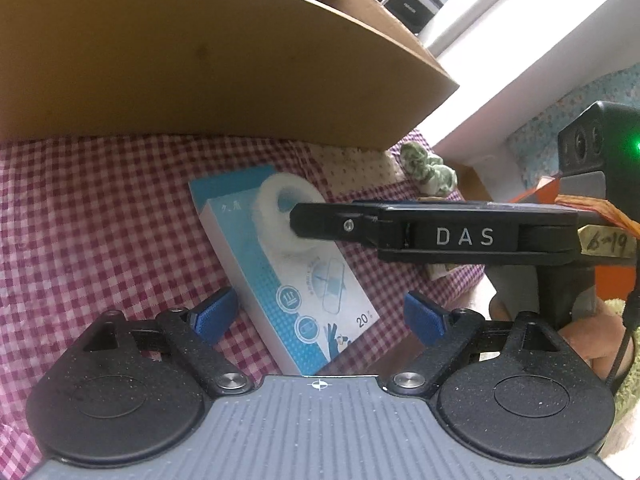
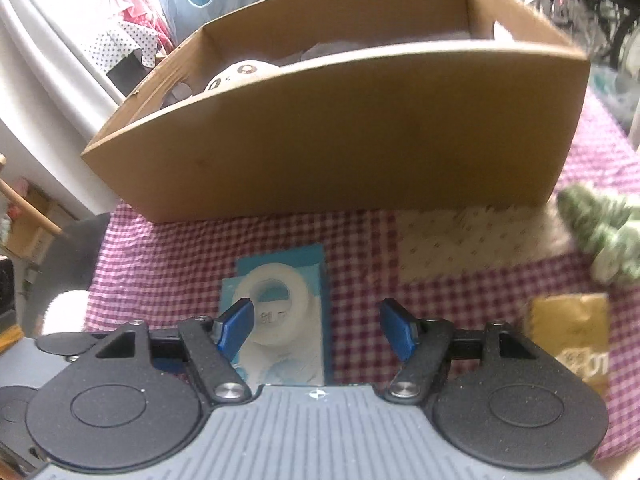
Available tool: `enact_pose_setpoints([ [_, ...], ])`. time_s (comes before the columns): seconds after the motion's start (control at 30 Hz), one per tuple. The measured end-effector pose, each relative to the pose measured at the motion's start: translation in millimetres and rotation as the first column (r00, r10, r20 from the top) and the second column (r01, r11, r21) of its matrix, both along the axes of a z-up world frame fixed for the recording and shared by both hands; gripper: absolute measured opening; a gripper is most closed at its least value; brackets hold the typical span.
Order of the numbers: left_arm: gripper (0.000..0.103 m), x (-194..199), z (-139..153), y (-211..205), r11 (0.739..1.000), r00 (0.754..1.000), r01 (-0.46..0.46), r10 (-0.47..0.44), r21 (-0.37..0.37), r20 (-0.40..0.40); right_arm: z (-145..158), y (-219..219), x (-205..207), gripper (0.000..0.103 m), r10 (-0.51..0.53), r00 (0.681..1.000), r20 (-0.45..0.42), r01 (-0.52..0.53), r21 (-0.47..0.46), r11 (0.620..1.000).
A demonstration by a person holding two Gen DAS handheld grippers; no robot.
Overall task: Organize soft objects
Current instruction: 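Close the right tool on the blue bandage box while the left tool steadies it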
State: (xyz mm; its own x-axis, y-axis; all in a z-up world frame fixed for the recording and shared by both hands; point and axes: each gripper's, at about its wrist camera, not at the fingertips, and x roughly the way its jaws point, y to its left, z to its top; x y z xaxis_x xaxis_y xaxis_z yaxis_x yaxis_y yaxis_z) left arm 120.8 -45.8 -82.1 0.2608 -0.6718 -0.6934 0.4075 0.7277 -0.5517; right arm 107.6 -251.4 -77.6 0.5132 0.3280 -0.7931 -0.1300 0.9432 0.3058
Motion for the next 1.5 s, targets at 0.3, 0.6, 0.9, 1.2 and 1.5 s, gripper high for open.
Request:
enact_pose_setpoints([
  [0.3,0.090,0.1,-0.3,-2.2,1.000,1.000,0.000,0.000,0.000,0.001,2.2,-8.4,13.0,0.071,-0.072,0.993,0.092,0.086,-0.154,0.984],
  [0.6,0.090,0.3,-0.2,-0.7,1.000,1.000,-0.001,0.001,-0.003,-0.001,0.9,-20.0,21.4,0.070,-0.132,0.978,0.163,0.178,-0.311,0.934],
  [0.9,0.088,0.4,1.2,2.0,1.000,1.000,0.002,-0.002,0.000,-0.001,27.1,-49.3,-3.4,0.072,-0.129,0.980,0.149,0.143,-0.085,0.986],
  [1.2,0.078,-1.4,1.8,-6.2,0.999,0.999,0.019,-0.020,0.028,0.029,-17.5,-51.3,-5.0,0.063,-0.032,0.995,-0.100,0.055,0.235,0.970],
  [1.5,0.079,1.9,4.5,-5.6,0.998,0.999,-0.034,0.033,0.052,0.032,-19.9,-34.5,-1.4,0.052,0.008,0.997,-0.076,0.014,0.283,0.959],
])
